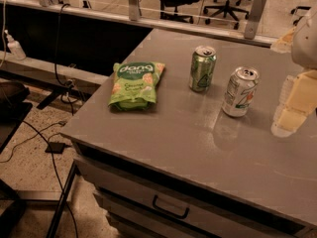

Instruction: Pick 7up can

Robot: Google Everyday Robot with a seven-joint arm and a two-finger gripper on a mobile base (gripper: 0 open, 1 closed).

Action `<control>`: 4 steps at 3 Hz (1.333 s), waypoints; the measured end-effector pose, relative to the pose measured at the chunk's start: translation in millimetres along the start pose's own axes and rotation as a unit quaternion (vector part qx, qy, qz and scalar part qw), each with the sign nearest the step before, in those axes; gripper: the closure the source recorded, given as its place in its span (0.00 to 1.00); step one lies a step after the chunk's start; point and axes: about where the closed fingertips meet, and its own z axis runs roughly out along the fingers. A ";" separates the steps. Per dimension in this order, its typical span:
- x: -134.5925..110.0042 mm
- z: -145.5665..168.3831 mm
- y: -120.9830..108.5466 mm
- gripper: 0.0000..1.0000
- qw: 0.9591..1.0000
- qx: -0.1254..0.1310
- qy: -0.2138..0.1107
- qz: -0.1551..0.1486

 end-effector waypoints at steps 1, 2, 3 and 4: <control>0.0 0.0 0.0 0.00 1.000 0.000 0.000 0.000; -0.7 -2.7 -1.0 0.00 1.000 -0.001 -0.009 -0.002; -2.4 5.3 -14.6 0.00 0.999 -0.020 -0.027 0.002; -5.3 27.5 -37.6 0.00 0.998 -0.046 -0.048 0.022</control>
Offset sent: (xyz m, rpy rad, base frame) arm 0.0004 -0.0017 0.0025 0.0474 0.0168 0.0284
